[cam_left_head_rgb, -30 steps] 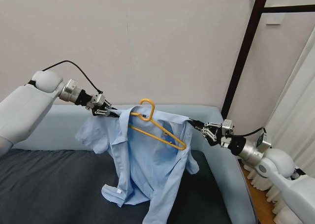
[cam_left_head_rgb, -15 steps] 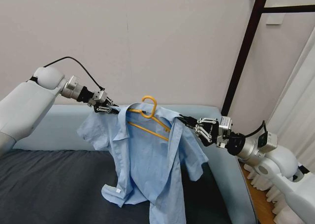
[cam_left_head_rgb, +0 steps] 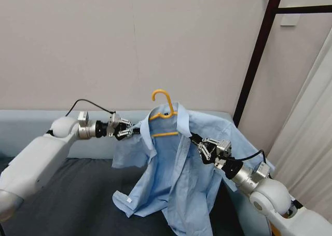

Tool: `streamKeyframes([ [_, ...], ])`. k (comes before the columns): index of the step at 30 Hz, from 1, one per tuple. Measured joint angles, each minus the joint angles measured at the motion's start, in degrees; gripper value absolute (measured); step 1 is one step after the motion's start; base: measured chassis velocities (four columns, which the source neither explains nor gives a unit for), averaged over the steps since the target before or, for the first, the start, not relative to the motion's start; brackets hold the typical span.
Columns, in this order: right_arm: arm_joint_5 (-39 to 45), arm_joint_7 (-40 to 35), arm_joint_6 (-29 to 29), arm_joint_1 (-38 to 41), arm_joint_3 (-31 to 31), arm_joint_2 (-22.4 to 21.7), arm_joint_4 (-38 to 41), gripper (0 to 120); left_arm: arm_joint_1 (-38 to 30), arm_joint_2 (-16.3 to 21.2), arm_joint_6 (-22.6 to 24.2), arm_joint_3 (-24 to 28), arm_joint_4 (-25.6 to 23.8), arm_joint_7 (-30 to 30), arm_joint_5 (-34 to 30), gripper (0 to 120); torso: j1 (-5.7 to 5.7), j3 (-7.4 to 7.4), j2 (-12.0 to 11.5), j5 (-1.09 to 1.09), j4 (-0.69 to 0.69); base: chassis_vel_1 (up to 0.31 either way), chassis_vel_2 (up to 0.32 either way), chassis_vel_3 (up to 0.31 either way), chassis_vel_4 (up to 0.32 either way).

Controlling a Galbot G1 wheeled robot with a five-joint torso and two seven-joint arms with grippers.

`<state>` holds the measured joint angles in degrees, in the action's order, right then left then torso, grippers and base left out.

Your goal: Pick up the clothes from the sofa and hang them on the clothes hanger.

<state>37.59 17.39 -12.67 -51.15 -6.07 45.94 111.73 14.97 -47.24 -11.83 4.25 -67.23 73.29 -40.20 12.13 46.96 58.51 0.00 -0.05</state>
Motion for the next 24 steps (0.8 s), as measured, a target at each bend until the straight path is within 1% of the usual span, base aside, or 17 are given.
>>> streamKeyframes([
  [1, 0.0, 0.4, 0.1, 0.0, 0.1, 0.0, 0.0, 0, 1.2, -0.1, -0.4, -0.5, -0.3, 0.0, 0.9, 5, 0.0, 0.0, 0.0, 0.0, -0.02, 0.0, 0.0, 0.0, 0.0],
  [4, 0.0, 1.7, 0.3, -0.3, 0.1, 0.0, 0.0, 0, 1.9, -0.2, -0.9, -0.9, -0.4, -0.5, 2.1, 5, 0.0, 0.0, 0.0, -0.02, -0.01, 0.0, 0.0, 0.0, 0.0],
  [6, -0.4, 3.3, 0.3, -1.1, 0.0, -0.1, 0.0, 0, 2.0, -0.2, -1.1, -1.0, -0.3, -1.2, 3.3, 5, 0.0, 0.0, 0.0, 0.0, -0.02, 0.0, 0.0, 0.0, 0.0],
  [8, -0.7, 4.1, 0.3, -1.7, -0.1, -0.1, 0.1, 0, 1.9, -0.2, -1.1, -1.0, -0.2, -1.5, 3.9, 5, 0.0, 0.0, 0.0, -0.02, -0.01, 0.0, 0.0, 0.0, 0.0],
  [12, -1.4, 6.8, 0.3, -4.7, -0.2, 0.6, 1.1, 0, -0.3, 0.1, -1.1, 0.6, 0.0, -2.2, 5.9, 5, 0.0, 0.0, 0.0, 0.0, -0.03, 0.0, 0.0, 0.0, 0.0],
  [17, -2.7, 10.6, 0.0, -6.8, -0.3, 1.9, 1.2, 0, -2.9, 0.4, -0.8, 2.5, 0.4, -2.1, 6.1, 5, 0.0, 0.0, 0.0, 0.0, -0.01, 0.0, 0.0, 0.0, 0.0],
  [24, -4.8, 13.8, -0.1, -8.2, -0.5, 2.2, 1.1, 0, -4.6, 0.6, -0.2, 3.5, 0.4, -2.1, 5.7, 5, 0.0, 0.0, 0.0, -0.01, -0.01, 0.0, 0.0, 0.0, 0.0],
])
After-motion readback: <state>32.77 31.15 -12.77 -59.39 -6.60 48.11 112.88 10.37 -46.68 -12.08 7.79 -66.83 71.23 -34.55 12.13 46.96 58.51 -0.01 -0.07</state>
